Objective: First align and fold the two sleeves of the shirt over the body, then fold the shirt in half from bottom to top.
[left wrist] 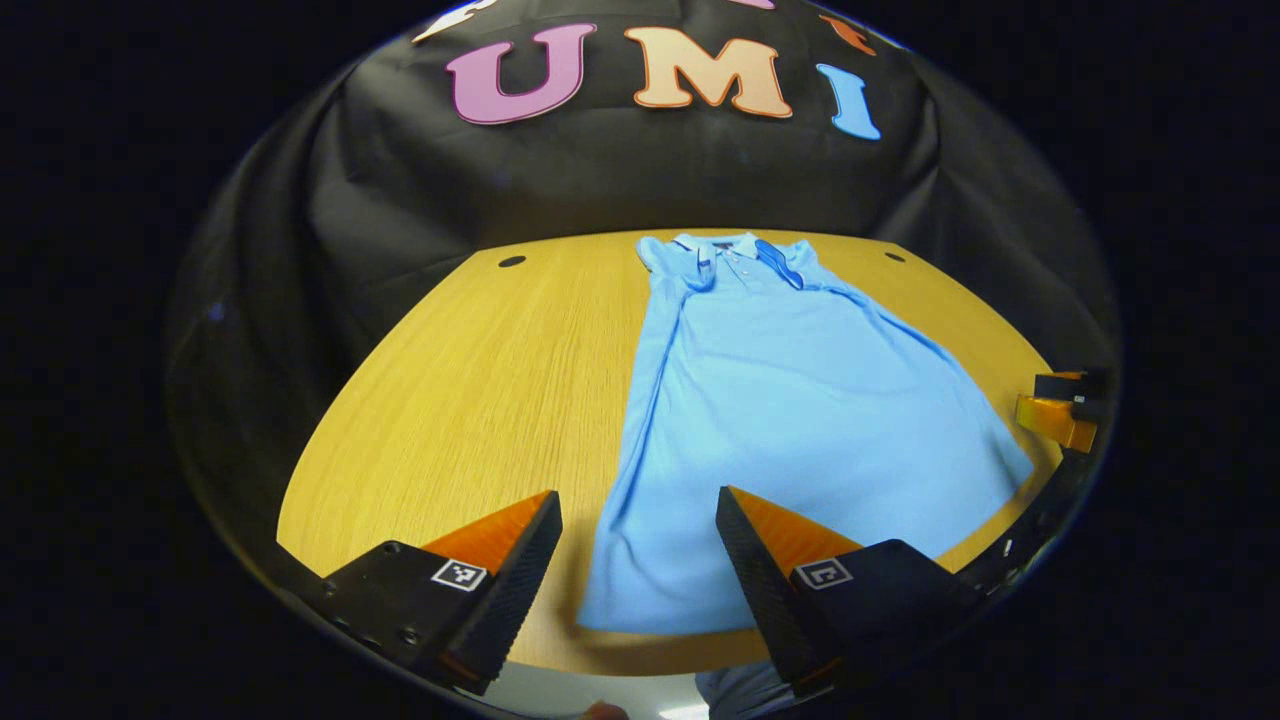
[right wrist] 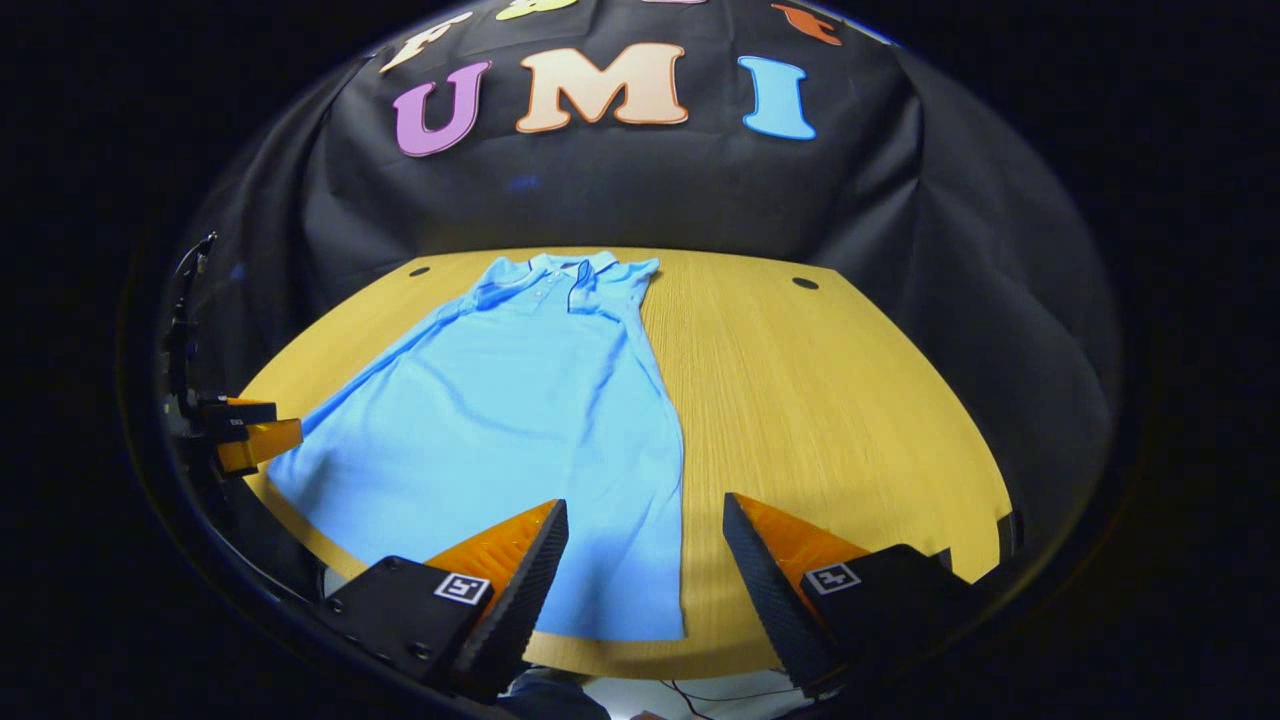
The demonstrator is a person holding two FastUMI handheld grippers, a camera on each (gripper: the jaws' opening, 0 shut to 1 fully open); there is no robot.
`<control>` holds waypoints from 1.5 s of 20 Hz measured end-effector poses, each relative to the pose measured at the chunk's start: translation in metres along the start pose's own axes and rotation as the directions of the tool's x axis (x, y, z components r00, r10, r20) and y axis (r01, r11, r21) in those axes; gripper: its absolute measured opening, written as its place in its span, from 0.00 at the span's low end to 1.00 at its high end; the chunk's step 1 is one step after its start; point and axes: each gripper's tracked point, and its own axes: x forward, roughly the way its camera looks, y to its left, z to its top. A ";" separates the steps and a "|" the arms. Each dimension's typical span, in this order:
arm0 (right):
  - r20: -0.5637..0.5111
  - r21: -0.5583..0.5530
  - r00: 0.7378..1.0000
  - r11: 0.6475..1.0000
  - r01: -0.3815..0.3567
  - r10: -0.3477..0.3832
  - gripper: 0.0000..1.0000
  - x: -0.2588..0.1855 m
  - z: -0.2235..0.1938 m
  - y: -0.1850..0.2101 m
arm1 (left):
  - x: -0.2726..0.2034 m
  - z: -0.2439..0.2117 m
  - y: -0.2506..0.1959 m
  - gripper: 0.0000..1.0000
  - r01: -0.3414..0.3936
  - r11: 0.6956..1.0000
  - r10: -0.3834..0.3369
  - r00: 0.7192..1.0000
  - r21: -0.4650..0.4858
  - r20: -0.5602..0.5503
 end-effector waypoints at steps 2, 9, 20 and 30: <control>-0.030 -0.012 1.000 1.000 0.002 -0.002 0.93 -0.002 -0.017 0.000 | 0.000 -0.017 0.002 0.95 -0.010 1.000 0.010 1.000 0.011 -0.027; -0.088 -0.027 0.996 0.999 0.020 -0.022 0.94 -0.002 -0.045 -0.001 | -0.003 -0.028 -0.001 0.95 -0.015 1.000 0.015 1.000 -0.025 -0.009; -0.138 0.036 0.987 0.996 -0.077 0.081 0.08 -0.004 -0.049 0.037 | 0.003 -0.027 -0.042 0.22 0.052 0.996 -0.051 0.999 -0.071 0.009; -0.143 0.208 0.980 0.972 -0.110 0.141 0.02 -0.006 -0.028 0.037 | 0.002 -0.005 -0.036 0.00 0.050 0.979 -0.068 0.994 -0.199 -0.088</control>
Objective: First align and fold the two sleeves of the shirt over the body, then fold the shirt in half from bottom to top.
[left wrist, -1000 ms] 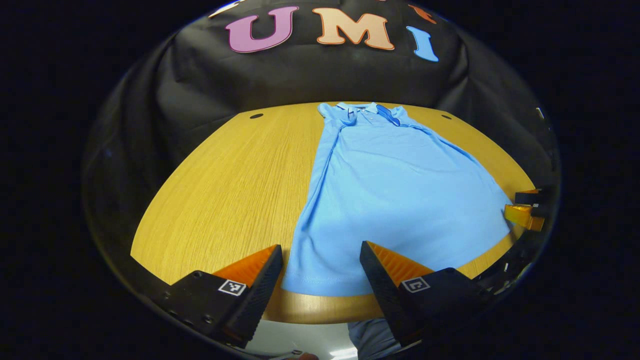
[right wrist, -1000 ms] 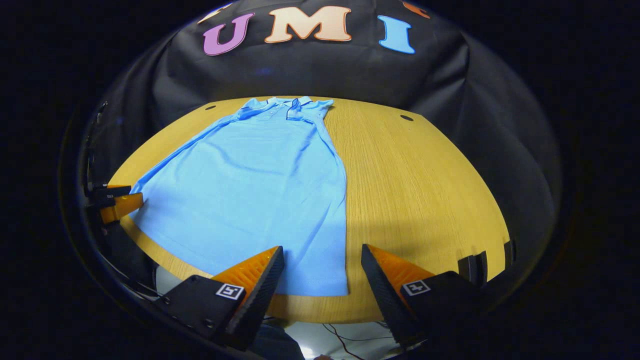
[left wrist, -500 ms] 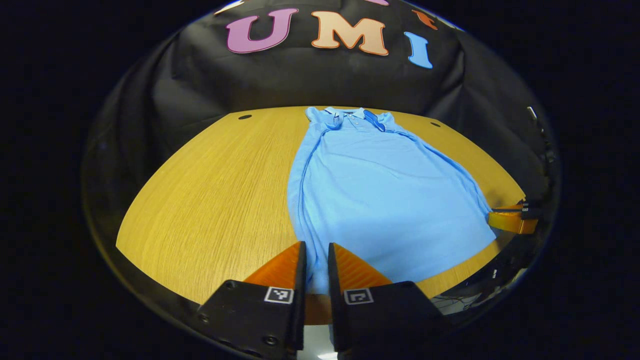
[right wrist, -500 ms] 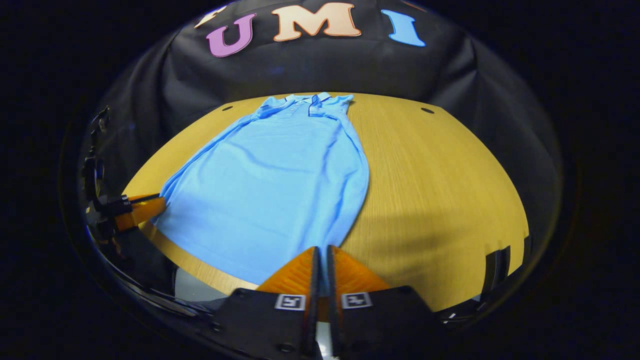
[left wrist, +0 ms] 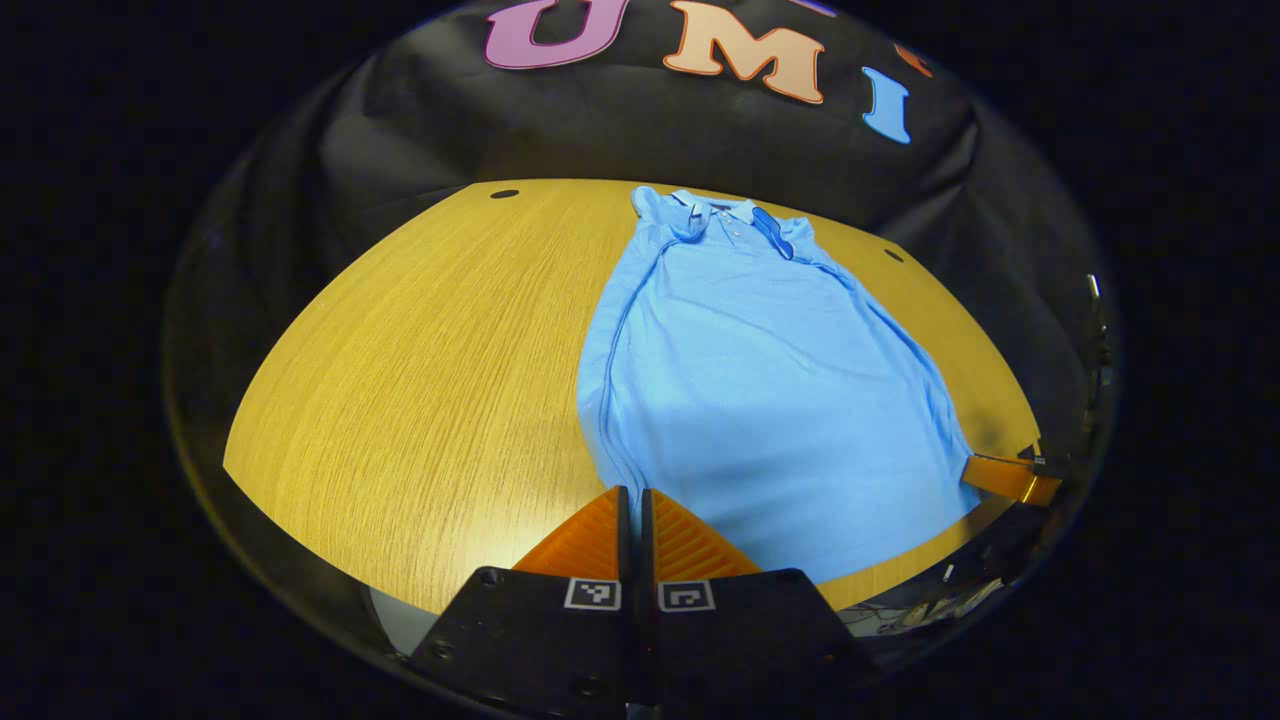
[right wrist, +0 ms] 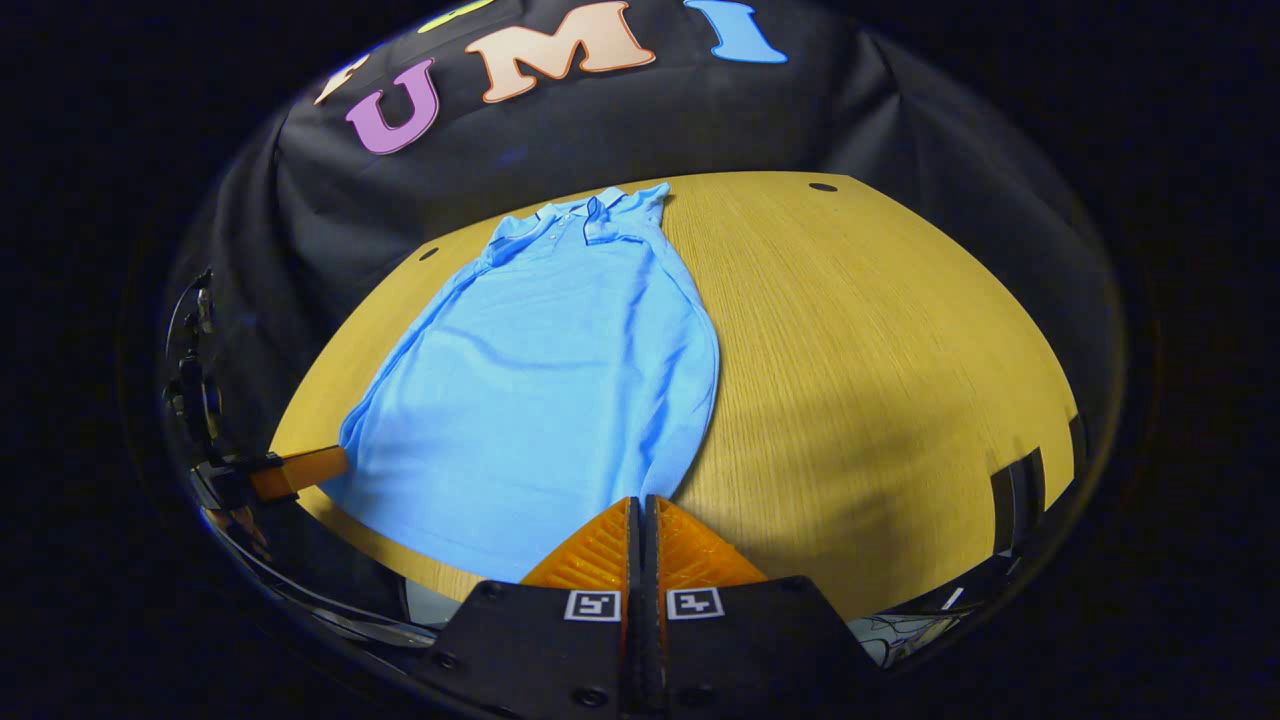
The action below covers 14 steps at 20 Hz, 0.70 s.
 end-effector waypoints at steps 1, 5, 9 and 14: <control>0.015 0.003 1.000 1.000 -0.008 0.008 0.02 -0.002 0.009 0.001 | 0.000 0.006 0.000 0.00 0.002 1.000 -0.002 1.000 -0.003 0.001; 0.067 0.030 0.997 0.999 -0.027 0.025 0.03 -0.005 0.056 0.009 | -0.003 0.047 -0.005 0.00 0.016 0.999 -0.018 0.999 0.031 0.047; 0.141 0.014 0.990 0.999 -0.029 0.027 0.02 0.003 0.106 0.014 | 0.002 0.092 -0.014 0.00 0.034 0.997 -0.040 0.995 0.066 0.094; 0.212 0.059 0.977 0.997 -0.045 0.032 0.02 0.017 0.165 0.022 | 0.024 0.137 -0.011 0.00 0.034 0.998 -0.039 0.993 0.045 0.108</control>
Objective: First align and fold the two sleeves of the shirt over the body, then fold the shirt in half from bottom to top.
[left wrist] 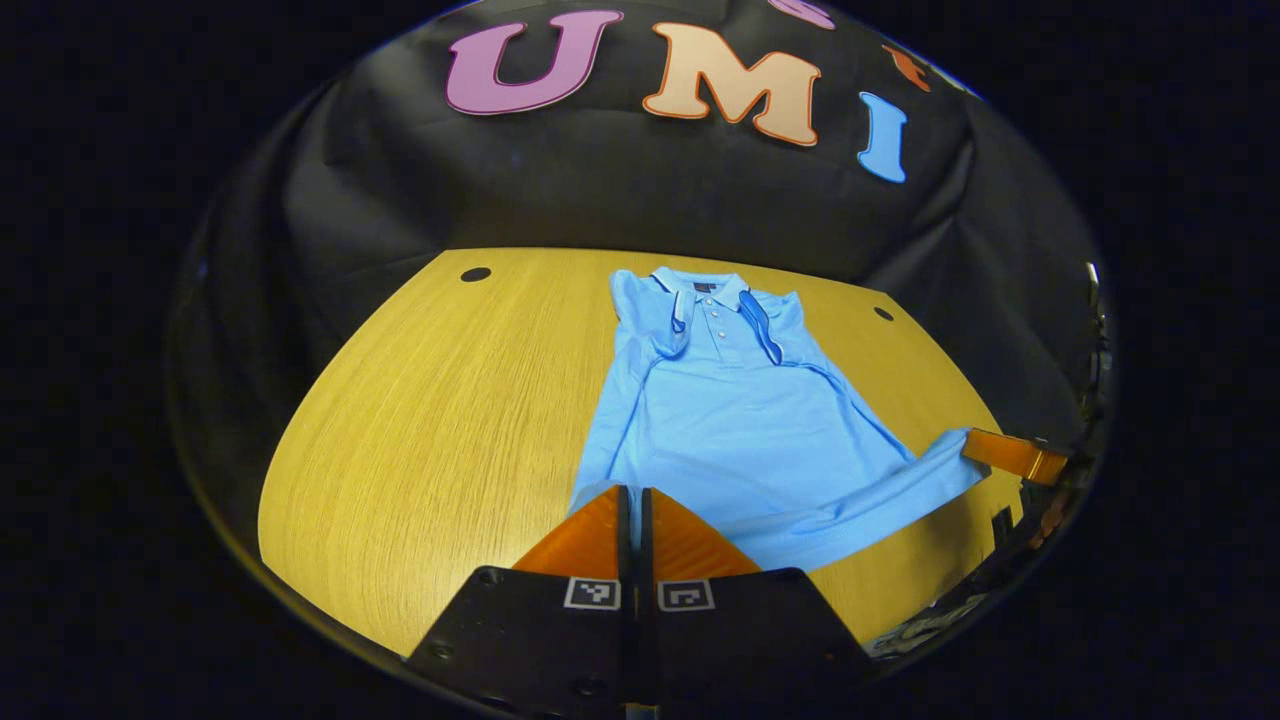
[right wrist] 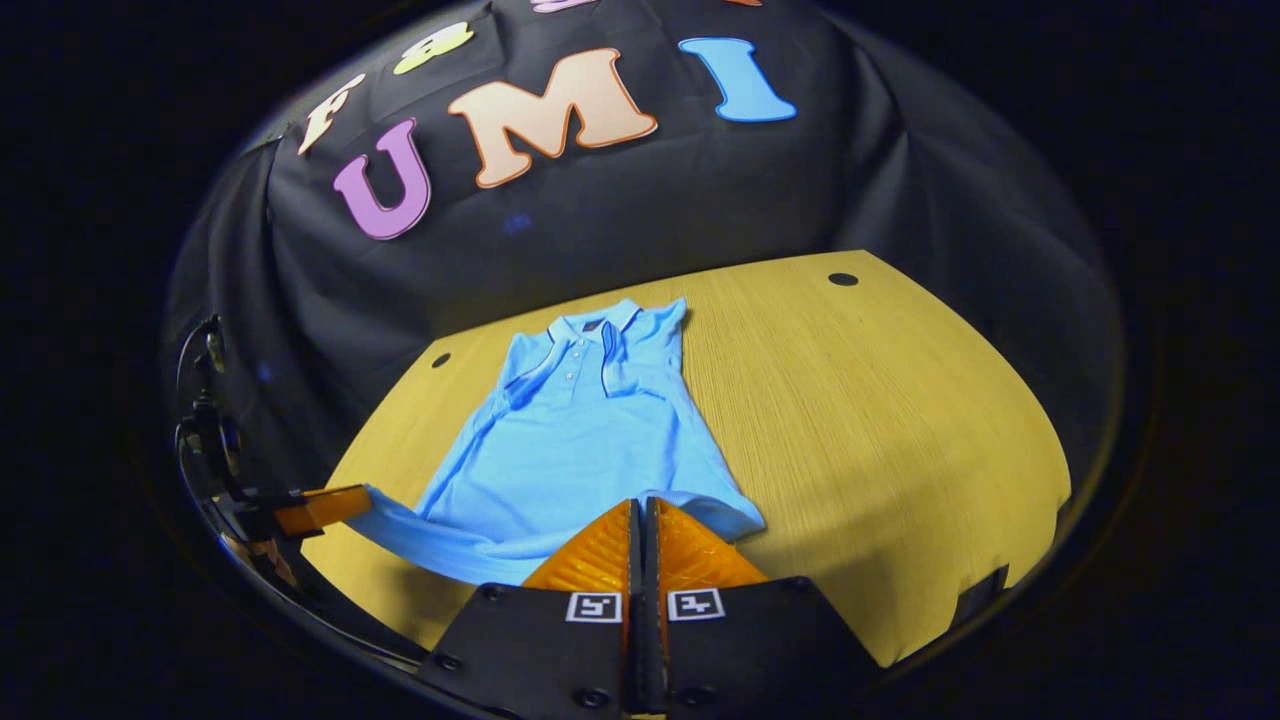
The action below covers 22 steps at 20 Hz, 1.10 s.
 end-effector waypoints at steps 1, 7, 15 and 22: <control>0.012 -0.002 1.000 1.000 0.000 0.000 0.02 0.007 0.010 0.001 | 0.005 0.009 0.001 0.00 0.002 1.000 -0.002 1.000 -0.003 0.008; 0.064 0.033 0.998 0.999 0.001 -0.003 0.00 0.043 0.062 0.003 | 0.040 0.065 0.001 0.00 0.033 0.999 -0.033 0.998 -0.002 0.048; 0.134 0.020 0.991 1.000 0.003 -0.006 0.02 0.101 0.130 0.010 | 0.100 0.138 0.003 0.00 0.052 0.998 -0.054 0.995 0.026 0.088; 0.155 0.035 0.988 0.999 0.020 -0.025 0.02 0.167 0.166 0.013 | 0.163 0.191 0.019 0.00 0.057 0.998 -0.058 0.992 0.009 0.109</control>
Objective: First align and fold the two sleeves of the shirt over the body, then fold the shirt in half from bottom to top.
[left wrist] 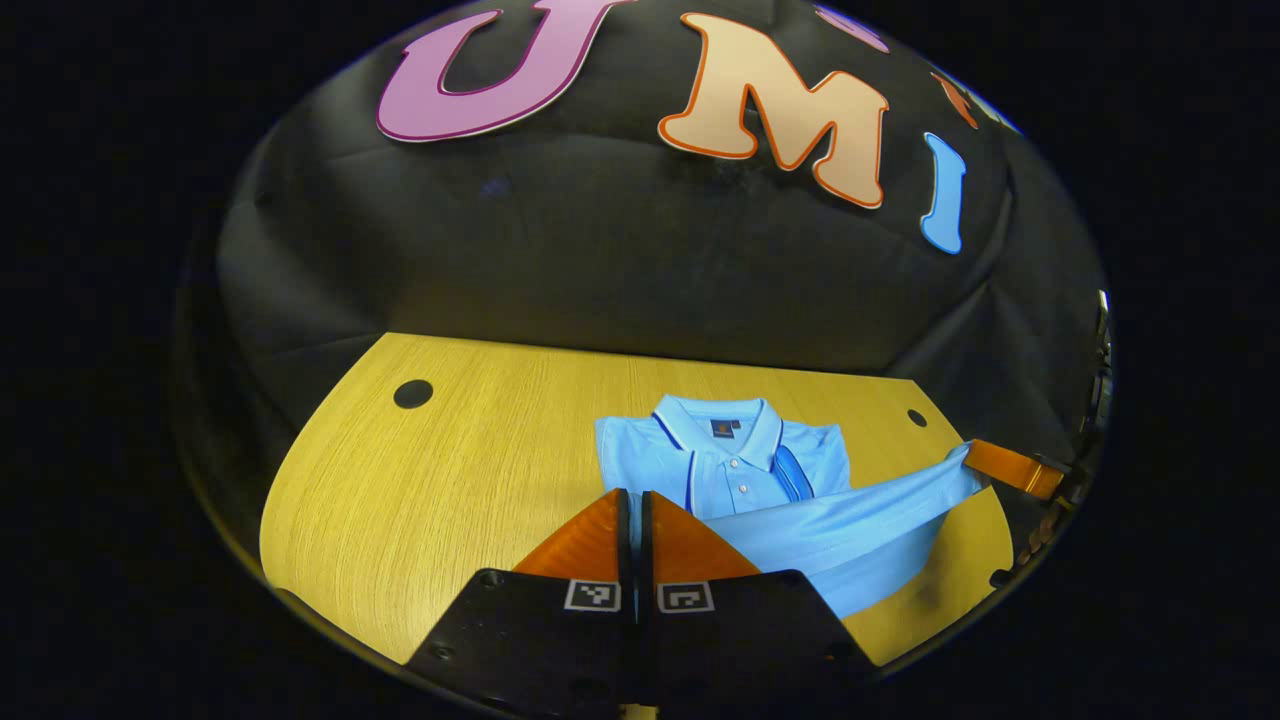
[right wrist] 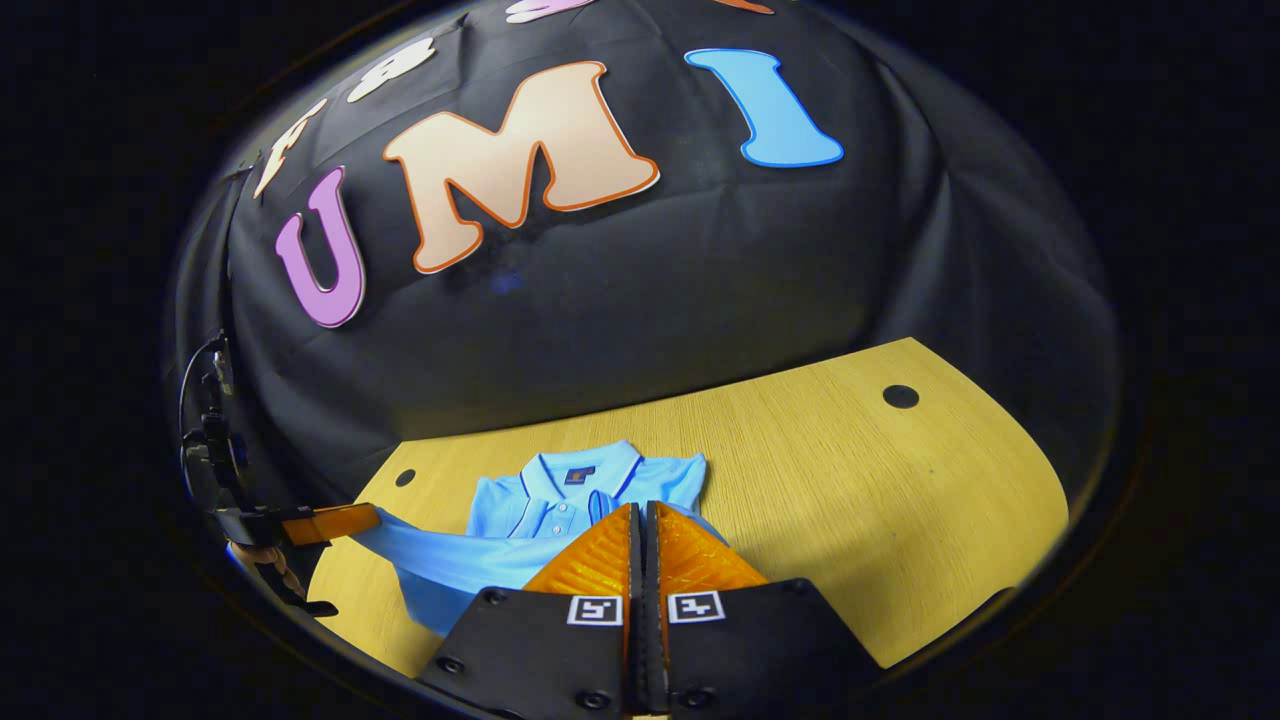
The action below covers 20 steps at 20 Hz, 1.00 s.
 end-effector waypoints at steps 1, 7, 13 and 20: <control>0.007 0.008 1.000 1.000 0.005 -0.005 0.02 0.011 0.004 -0.001 | 0.009 0.007 0.001 0.00 0.006 1.000 -0.006 1.000 0.006 0.014; -0.005 0.051 0.998 0.997 0.057 -0.057 0.02 0.079 0.000 -0.015 | 0.070 0.014 0.014 0.00 -0.014 0.999 0.013 1.000 0.035 0.011; -0.023 0.071 0.994 0.992 0.108 -0.106 0.02 0.135 -0.018 -0.027 | 0.122 0.001 0.024 0.00 -0.037 0.998 0.037 0.999 0.047 0.006; 0.097 -0.103 0.983 0.981 0.164 -0.154 0.98 0.113 0.002 -0.032 | 0.114 0.016 0.021 0.93 -0.042 0.997 0.036 0.996 0.070 0.081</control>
